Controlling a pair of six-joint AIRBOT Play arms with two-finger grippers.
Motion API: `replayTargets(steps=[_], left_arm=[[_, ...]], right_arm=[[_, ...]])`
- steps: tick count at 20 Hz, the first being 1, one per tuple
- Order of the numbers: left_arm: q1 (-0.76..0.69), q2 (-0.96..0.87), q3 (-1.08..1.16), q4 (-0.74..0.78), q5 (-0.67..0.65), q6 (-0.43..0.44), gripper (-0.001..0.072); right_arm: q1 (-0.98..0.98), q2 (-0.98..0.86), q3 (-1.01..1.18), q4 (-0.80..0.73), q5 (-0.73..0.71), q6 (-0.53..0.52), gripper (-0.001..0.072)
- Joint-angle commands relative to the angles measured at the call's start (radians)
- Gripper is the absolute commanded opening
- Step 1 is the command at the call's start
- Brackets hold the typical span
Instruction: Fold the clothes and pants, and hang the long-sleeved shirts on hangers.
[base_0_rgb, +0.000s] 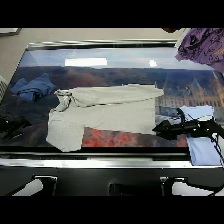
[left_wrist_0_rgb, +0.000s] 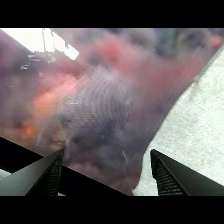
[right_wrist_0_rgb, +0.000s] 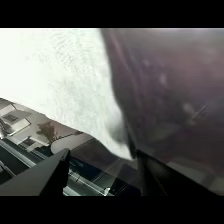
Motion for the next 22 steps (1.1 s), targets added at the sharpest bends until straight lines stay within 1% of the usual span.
replayTargets(steps=[1,2,3,4,6,7,9,12,14,16,22], left_arm=[[0.0,0.001,-0.002,0.0,0.02,0.0,0.0617],[0.0,0.001,-0.001,-0.008,0.018,0.0,0.0617],[0.0,0.001,-0.001,-0.016,0.006,-0.001,0.0617],[0.0,0.001,-0.001,-0.016,-0.003,0.0,0.0618],[0.001,0.001,-0.002,-0.034,0.013,0.019,0.0617],[0.003,0.0,-0.003,-0.07,0.028,0.078,0.0617],[0.003,-0.012,-0.003,-0.168,0.069,0.215,0.0617],[0.007,-0.08,-0.003,-0.388,0.093,0.42,0.0617],[0.006,-0.138,-0.003,-0.497,0.1,0.516,0.0617],[0.006,-0.191,-0.003,-0.539,0.102,0.57,0.0617],[-0.006,-0.273,-0.003,-0.538,0.101,0.626,0.0617]], right_arm=[[0.082,-0.001,-0.015,-0.01,-0.126,0.0,0.0488],[0.105,-0.001,-0.015,-0.01,-0.146,0.013,0.0471],[0.119,-0.001,-0.015,-0.011,-0.154,0.016,0.0397],[0.121,0.0,-0.015,-0.01,-0.154,0.017,0.0259],[0.122,0.001,-0.015,-0.013,-0.154,0.02,0.0044],[0.121,0.003,-0.015,-0.013,-0.155,0.022,0.0027],[0.121,0.003,-0.014,-0.013,-0.15,0.031,0.0026],[0.122,0.003,-0.014,-0.013,-0.113,0.036,0.0027],[0.122,0.003,-0.014,-0.013,-0.079,0.036,0.0027],[0.122,0.003,-0.014,-0.013,-0.068,0.047,0.0027],[0.122,0.003,-0.014,-0.01,-0.076,0.066,0.0027]])
